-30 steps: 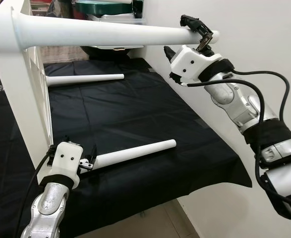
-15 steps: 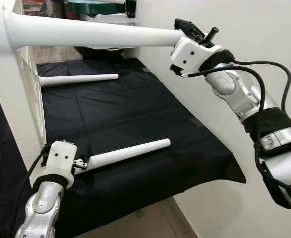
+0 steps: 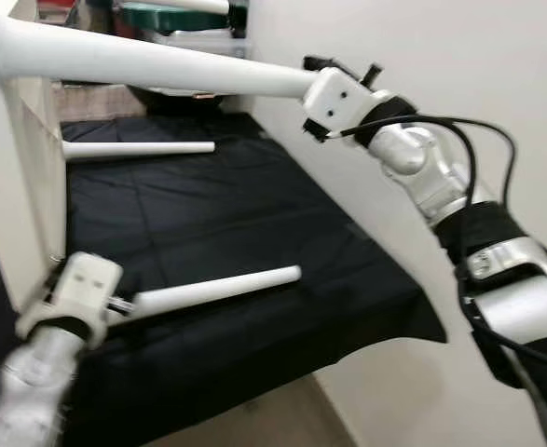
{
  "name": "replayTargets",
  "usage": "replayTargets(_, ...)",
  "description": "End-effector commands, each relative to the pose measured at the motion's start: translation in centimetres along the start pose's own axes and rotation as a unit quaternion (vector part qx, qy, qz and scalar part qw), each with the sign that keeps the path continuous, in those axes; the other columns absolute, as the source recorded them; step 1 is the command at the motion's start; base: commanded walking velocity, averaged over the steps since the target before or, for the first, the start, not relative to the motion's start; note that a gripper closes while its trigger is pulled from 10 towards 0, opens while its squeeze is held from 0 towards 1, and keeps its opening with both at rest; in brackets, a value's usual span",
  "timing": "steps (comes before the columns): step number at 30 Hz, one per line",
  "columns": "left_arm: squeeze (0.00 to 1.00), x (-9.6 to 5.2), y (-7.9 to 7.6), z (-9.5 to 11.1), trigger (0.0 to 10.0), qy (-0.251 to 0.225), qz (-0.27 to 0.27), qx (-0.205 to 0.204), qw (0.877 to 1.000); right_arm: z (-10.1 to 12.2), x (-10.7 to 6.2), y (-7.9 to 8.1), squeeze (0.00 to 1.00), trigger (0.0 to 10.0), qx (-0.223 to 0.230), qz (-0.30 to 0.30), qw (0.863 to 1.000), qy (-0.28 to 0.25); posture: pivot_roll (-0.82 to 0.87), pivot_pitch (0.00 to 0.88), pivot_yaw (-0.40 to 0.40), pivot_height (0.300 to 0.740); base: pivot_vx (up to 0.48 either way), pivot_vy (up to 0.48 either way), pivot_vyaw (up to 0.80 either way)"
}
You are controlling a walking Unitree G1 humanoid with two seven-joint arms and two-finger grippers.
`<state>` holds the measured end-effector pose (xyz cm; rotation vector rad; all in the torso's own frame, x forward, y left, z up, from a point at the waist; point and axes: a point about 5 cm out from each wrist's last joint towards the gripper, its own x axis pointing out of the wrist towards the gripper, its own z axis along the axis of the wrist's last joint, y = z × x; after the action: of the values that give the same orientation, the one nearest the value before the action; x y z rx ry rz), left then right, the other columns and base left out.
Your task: Building children table
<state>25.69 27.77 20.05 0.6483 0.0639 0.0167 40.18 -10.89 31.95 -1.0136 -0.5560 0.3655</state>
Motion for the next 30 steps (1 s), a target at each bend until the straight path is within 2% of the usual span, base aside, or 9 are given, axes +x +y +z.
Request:
replayTargets(1, 0.00, -1.0, 5.1, -0.6, 10.0, 0.025, 0.099, 0.011, 0.995, -8.0, -4.2, 2.7, 0.00, 0.0, 0.122, 0.000, 0.973, 0.195, 0.10, 0.000, -0.109, 0.740, 0.000, 0.000, 0.00)
replayTargets(3, 0.00, -0.4, 11.2, 1.2, 10.0, 0.032, 0.114, 0.093, 0.989, -9.9, -5.6, 5.0, 0.08, 0.0, 0.204, -0.007, 0.942, 0.265, 0.11, 0.000, -0.100, 0.740, 0.000, 0.000, 0.00)
replayTargets(5, 0.00, -0.4, 11.2, 1.2, 10.0, 0.032, 0.114, 0.093, 0.989, -9.9, -5.6, 5.0, 0.08, 0.0, 0.204, -0.007, 0.942, 0.265, 0.11, 0.000, -0.100, 0.740, 0.000, 0.000, 0.00)
replayTargets(9, 0.00, 1.6, 18.1, 8.3, 10.0, -0.004, 0.128, 0.202, 0.971, -11.5, -7.7, 9.9, 0.10, 0.0, 0.399, -0.070, 0.833, 0.378, 0.14, 0.000, -0.078, 0.740, 0.000, 0.000, 0.00)
replayTargets(11, 0.00, 2.3, 18.8, 10.5, 10.0, -0.017, 0.131, 0.234, 0.963, -11.1, -8.3, 12.7, 0.09, 0.0, 0.434, -0.062, 0.806, 0.398, 0.14, 0.000, -0.070, 0.740, 0.000, 0.000, 0.00)
replayTargets(16, 0.00, 3.5, 18.7, 13.7, 10.0, -0.052, 0.125, 0.255, 0.957, -9.0, -9.2, 18.4, 0.07, 0.0, 0.491, -0.005, 0.762, 0.422, 0.13, 0.000, -0.053, 0.740, 0.000, 0.000, 0.00)
replayTargets(21, 0.00, 4.6, 16.0, 17.1, 10.0, -0.130, 0.084, 0.246, 0.957, -4.1, -10.5, 24.8, 0.00, 0.0, 0.571, 0.085, 0.689, 0.438, 0.11, 0.000, -0.021, 0.740, 0.000, 0.000, 0.00)
replayTargets(29, 0.00, 4.7, 12.2, 16.8, 10.0, -0.185, 0.020, 0.211, 0.960, -1.7, -10.2, 25.6, 0.00, 0.0, 0.591, 0.132, 0.678, 0.416, 0.08, 0.000, -0.024, 0.740, 0.000, 0.000, 0.00)
replayTargets(30, 0.00, 4.7, 9.5, 15.3, 10.0, -0.198, -0.007, 0.183, 0.963, -2.3, -9.9, 24.3, 0.00, 10.0, 0.567, 0.113, 0.709, 0.403, 0.06, 0.000, -0.032, 0.740, 0.000, 0.000, 0.00)
